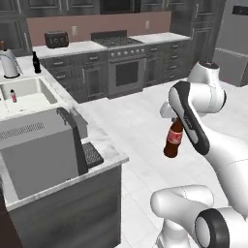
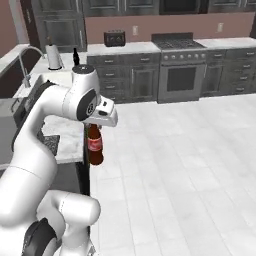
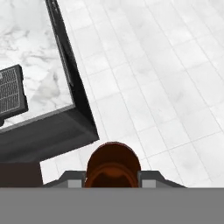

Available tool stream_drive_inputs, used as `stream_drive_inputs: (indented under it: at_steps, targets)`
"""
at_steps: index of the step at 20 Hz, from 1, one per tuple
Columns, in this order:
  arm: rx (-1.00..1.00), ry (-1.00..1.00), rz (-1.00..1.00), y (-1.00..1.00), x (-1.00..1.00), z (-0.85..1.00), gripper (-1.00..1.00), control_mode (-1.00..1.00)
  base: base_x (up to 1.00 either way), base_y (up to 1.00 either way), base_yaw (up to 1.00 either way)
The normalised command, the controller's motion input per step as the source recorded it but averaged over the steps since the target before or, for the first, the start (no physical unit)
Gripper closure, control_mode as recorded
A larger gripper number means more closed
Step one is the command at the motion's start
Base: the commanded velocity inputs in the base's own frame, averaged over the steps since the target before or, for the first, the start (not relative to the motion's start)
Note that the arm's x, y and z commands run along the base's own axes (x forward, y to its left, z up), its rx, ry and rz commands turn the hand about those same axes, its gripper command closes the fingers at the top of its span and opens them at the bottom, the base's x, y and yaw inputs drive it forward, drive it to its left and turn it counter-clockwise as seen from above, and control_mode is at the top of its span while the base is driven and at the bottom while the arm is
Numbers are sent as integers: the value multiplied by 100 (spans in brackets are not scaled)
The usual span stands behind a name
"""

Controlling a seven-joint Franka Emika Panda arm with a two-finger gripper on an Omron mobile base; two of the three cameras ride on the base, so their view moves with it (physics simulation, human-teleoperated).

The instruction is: Place the large bottle from the dining counter next to the other large bottle outside the sink, and place the small bottle from the dining counter next to the other small bottle inside the sink.

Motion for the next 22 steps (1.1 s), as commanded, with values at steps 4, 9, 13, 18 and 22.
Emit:
stream_drive_inputs:
  at_steps: [4, 9, 13, 18, 22]
  targets:
    - [0, 0, 0, 0, 0, 0, 100, 100, 81, -26, 52]
    - [0, 0, 0, 0, 0, 0, 100, 100, 52, -54, 46]
    - [0, 0, 0, 0, 0, 0, 100, 100, 28, -65, 31]
    - [0, 0, 0, 0, 0, 0, 100, 100, 2, -87, 21]
    - [0, 0, 0, 0, 0, 0, 100, 100, 36, -57, 32]
